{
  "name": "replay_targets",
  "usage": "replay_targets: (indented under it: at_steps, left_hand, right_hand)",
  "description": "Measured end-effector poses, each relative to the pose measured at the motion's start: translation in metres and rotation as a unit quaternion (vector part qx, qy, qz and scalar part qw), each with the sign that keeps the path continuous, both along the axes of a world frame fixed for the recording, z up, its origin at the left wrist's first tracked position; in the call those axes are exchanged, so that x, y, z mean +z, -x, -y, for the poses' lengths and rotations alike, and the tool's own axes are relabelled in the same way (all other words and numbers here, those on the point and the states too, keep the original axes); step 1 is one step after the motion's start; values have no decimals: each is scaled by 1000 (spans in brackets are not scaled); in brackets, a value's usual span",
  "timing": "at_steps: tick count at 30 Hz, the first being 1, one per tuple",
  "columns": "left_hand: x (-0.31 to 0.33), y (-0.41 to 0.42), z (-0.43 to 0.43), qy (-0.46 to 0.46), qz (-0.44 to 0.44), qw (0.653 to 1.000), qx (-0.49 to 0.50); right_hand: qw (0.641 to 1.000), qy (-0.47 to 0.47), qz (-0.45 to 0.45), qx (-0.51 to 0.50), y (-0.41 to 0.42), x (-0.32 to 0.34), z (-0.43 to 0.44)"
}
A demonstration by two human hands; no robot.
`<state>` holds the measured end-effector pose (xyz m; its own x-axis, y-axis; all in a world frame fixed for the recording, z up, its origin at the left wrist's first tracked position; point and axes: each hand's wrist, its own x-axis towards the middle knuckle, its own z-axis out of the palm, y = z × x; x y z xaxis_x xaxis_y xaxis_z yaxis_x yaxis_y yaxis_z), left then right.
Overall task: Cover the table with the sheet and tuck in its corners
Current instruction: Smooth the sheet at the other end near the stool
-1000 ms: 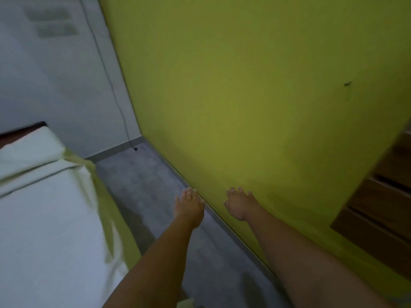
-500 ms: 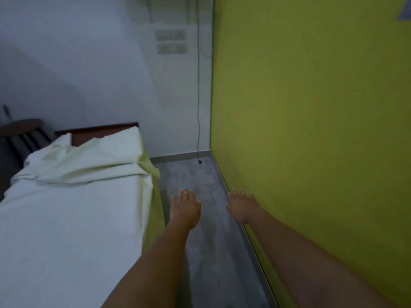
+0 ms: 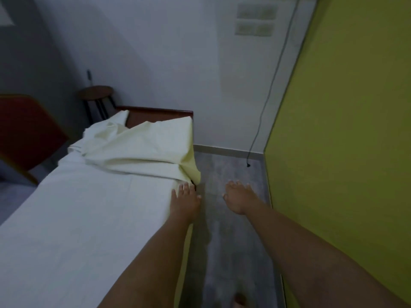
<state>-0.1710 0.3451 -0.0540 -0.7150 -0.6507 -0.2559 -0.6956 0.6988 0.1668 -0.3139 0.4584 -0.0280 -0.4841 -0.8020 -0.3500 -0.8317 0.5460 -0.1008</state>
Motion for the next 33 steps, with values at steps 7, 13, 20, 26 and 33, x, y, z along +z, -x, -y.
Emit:
replay_targets:
  at_steps: [7,13,20,26,33]
  left_hand:
    - [11,50,54,29,-3,994,104]
    - [21,86,78,47,-7,989,137]
    - [30,91,123,66,12,980,187]
    - [19,80,180,55,12,971,232]
    - [-6,47,270,32,7,952,305]
  right_hand:
    - [996,19,7,86,62,3,77]
    - [991,8,1,132,102,7,120]
    - [984,11,-14,180,124,12,176]
    - [973,9,-9,230,121,-3,245]
    - [960,9,-20,278,106,-25,345]
